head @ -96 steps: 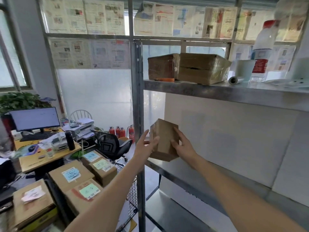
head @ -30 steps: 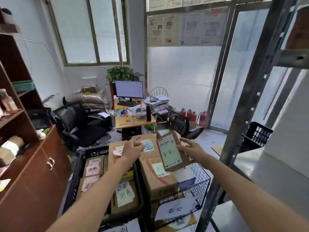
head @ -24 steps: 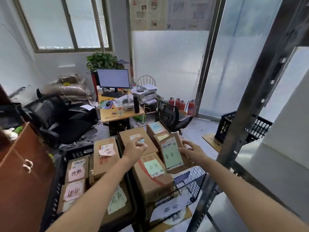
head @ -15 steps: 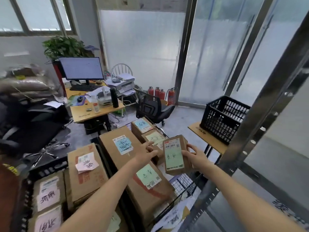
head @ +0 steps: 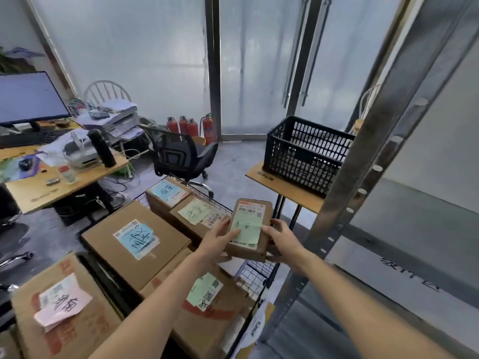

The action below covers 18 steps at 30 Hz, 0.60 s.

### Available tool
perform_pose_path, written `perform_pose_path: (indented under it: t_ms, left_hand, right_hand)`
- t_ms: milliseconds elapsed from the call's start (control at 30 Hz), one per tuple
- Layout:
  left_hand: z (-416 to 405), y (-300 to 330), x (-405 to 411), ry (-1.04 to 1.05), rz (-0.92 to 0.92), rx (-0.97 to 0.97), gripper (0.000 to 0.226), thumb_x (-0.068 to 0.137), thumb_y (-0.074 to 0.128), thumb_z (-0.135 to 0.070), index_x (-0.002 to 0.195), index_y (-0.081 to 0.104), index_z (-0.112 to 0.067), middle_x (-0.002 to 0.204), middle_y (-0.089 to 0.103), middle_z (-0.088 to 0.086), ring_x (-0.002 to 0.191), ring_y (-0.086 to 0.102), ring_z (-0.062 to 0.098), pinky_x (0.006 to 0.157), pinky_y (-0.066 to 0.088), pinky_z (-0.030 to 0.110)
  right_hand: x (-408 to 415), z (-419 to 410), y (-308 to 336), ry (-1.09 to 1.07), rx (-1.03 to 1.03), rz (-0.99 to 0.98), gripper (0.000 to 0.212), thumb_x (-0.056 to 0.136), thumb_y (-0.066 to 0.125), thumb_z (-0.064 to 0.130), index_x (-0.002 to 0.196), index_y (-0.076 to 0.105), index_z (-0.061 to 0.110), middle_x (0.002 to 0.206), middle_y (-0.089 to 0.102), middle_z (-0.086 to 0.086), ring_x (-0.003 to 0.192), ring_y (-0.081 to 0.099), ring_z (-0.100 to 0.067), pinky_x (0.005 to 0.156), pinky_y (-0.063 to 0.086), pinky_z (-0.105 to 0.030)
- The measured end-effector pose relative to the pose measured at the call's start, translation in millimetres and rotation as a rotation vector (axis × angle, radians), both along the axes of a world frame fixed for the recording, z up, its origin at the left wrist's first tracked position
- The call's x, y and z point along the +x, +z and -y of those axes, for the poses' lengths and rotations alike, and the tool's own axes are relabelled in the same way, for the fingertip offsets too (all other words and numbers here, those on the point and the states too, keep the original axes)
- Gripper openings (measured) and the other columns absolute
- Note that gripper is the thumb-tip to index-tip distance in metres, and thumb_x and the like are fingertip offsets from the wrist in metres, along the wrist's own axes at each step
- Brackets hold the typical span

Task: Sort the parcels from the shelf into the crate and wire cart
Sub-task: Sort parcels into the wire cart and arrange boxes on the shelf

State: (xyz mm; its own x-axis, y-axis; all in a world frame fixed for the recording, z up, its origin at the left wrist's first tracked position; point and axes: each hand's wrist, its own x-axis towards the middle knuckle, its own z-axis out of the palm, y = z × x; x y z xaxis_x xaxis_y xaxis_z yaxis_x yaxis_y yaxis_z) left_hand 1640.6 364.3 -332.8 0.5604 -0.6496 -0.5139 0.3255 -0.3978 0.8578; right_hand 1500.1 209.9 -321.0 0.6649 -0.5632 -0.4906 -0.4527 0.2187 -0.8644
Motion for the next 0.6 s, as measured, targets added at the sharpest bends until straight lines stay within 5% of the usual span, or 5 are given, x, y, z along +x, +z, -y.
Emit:
perform_pose_path:
  t_ms: [200, 333, 600]
  left_hand:
    - [-5, -12, 8, -0.094, 0.013, 0.056, 0.064, 0.092, 0.071, -0.039, 0.148, 0.040, -0.035, 0.126, 0.063, 0.003, 0.112, 0.066, 0.025, 0.087, 0.061, 0.049]
    - [-5, -11, 13, -0.182, 0.031, 0.098, 0.064, 0.093, 0.070, -0.040, 0.147, 0.038, -0.036, 0.127, 0.065, 0.004, 0.112, 0.066, 0.025, 0.092, 0.058, 0.048]
    - [-7, -5, 33, -0.447, 0.124, 0.328, 0.075, 0.089, 0.073, -0.048, 0.152, 0.034, -0.039, 0.132, 0.062, -0.005, 0.125, 0.057, 0.023, 0.111, 0.044, 0.053]
  right_hand:
    - [4, 14, -13, 0.079, -0.254, -0.109, 0.065, 0.100, 0.058, 0.049, 0.154, 0.035, 0.020, 0.143, 0.054, -0.003, 0.127, 0.055, -0.023, 0.110, 0.045, -0.045]
    - [7, 18, -14, 0.103, -0.315, -0.110, 0.072, 0.099, 0.056, 0.053, 0.158, 0.029, 0.023, 0.157, 0.041, -0.004, 0.141, 0.042, -0.024, 0.116, 0.038, -0.045]
    - [11, 15, -25, 0.153, -0.360, -0.197, 0.060, 0.107, 0.034, 0.053, 0.155, 0.037, 0.017, 0.154, 0.044, -0.005, 0.135, 0.045, -0.022, 0.106, 0.036, -0.036]
